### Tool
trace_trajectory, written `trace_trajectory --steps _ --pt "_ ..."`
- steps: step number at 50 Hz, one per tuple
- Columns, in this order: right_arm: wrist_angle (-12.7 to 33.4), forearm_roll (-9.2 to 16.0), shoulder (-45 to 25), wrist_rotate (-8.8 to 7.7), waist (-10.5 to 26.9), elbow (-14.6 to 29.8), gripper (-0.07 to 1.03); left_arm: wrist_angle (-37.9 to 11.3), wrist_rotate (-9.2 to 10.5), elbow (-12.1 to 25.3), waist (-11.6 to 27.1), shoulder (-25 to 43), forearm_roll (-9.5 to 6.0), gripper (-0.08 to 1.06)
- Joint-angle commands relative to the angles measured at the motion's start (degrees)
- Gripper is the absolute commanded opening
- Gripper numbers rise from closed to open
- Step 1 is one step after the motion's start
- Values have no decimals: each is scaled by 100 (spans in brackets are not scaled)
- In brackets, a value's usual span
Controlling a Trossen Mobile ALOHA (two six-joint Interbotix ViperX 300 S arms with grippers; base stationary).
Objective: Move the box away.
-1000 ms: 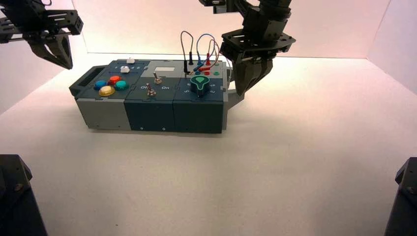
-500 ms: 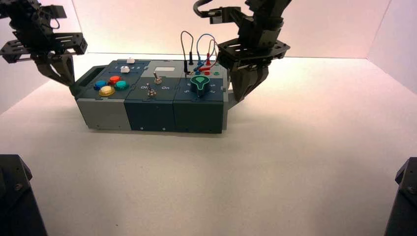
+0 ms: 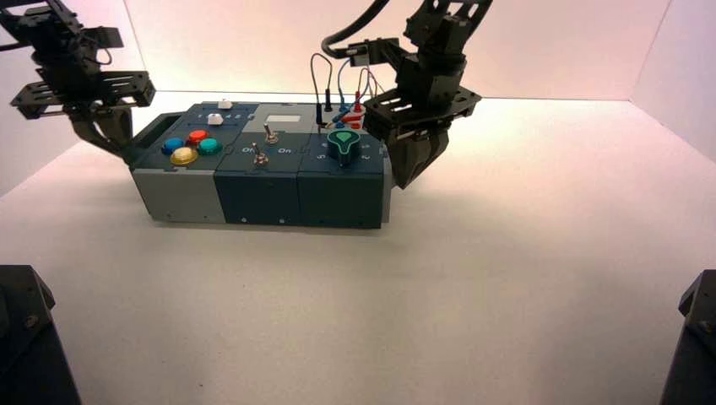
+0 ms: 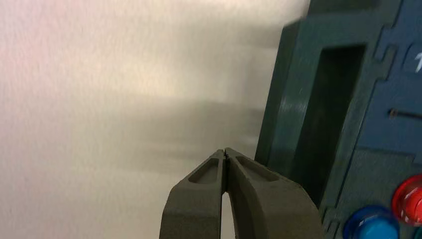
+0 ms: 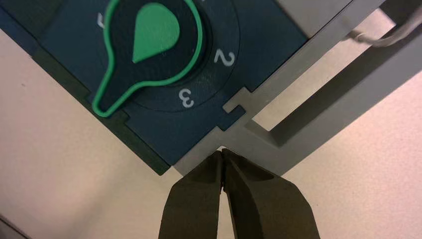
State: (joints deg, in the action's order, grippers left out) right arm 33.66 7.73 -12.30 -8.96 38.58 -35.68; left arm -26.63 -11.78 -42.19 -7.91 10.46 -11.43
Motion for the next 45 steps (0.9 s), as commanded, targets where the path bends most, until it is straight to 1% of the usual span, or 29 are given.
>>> trace_trajectory --steps 1,9,30,45 --pt "-141 -35 62 18 9 202 -2 0 18 193 422 9 -62 -3" --pt "-193 -44 62 53 9 211 -2 9 18 360 642 202 -62 -3" --pt "-255 -70 26 88 -158 290 -2 -9 18 817 1187 554 -70 -3" --pt "-255 -141 53 97 -413 290 -2 -26 18 949 1477 659 -141 -3"
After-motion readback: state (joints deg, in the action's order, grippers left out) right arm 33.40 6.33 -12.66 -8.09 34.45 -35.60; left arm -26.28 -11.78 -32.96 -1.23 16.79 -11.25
